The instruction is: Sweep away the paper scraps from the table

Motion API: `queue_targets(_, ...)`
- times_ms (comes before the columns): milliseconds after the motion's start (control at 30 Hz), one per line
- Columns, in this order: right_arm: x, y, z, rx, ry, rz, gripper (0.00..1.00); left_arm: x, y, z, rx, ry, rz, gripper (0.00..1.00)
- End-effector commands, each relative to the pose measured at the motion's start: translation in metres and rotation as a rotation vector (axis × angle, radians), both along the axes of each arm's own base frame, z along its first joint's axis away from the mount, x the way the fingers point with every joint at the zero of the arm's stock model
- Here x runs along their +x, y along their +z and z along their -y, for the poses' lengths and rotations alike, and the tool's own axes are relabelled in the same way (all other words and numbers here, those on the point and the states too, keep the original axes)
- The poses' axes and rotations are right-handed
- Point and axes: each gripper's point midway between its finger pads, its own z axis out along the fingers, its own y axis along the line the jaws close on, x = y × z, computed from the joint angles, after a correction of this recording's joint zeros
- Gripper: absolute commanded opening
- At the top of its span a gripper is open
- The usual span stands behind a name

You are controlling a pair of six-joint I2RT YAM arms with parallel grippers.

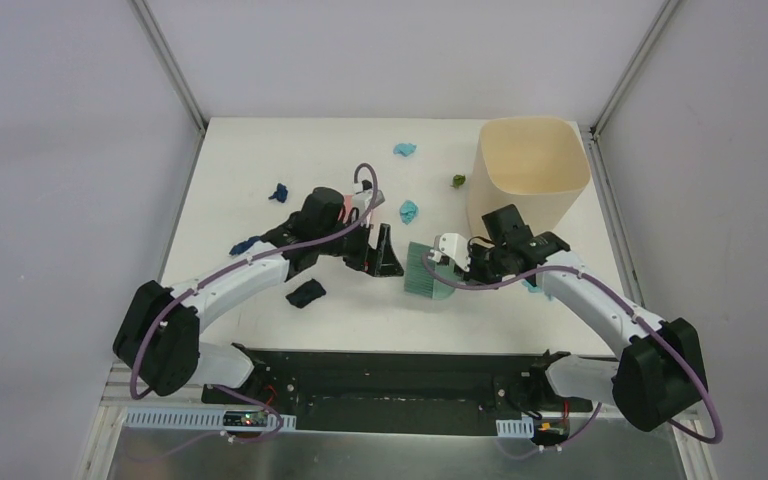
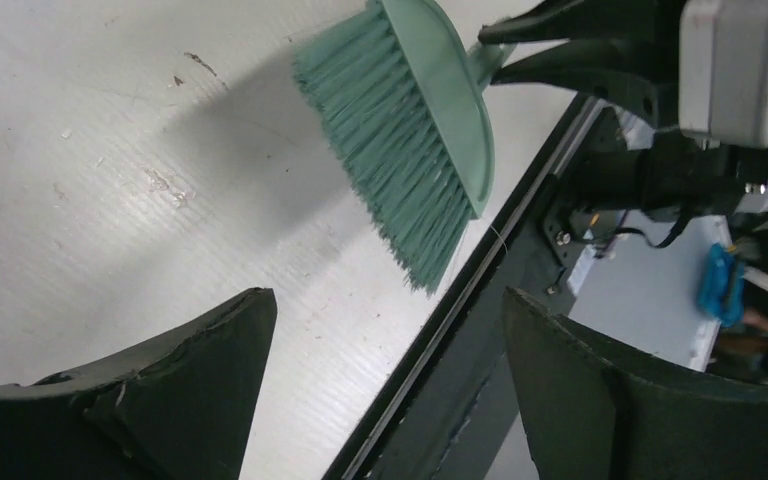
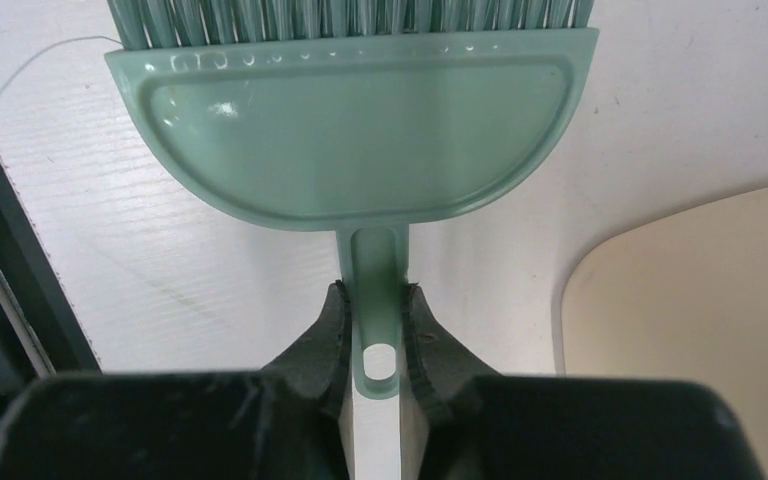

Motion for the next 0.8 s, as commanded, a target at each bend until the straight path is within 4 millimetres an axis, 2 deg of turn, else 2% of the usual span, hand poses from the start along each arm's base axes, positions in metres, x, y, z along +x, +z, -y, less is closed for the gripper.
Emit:
queue_targets(0, 0.0, 0.019, -0.013, 0.087, -0.017, 0.005, 0.0, 0.004, 0.015, 0.018, -0.201, -0.01, -0.168, 0.83)
queue_targets(133, -0.004, 0.029, -0.022, 0.133, -0.012, -0.015, 0.0, 0.002, 0.005, 0.025, -0.22, -0.03, -0.257, 0.8)
queue_targets(300, -0.017, 0.032, -0.031, 0.118, 0.04, -0.058, 0.0, -0.004, 0.013, 0.035, -0.322, -0.092, -0.291, 0.75)
queue_targets(467, -0.017, 0.04, -0.042, 0.128, 0.028, -0.069, 0.0, -0.006, 0.008, 0.037, -0.325, -0.121, -0.334, 0.68)
queue_targets(767, -0.019, 0.035, -0.047, 0.119, 0.029, -0.059, 0.0, -0.008, 0.007, 0.038, -0.336, -0.157, -0.327, 0.41)
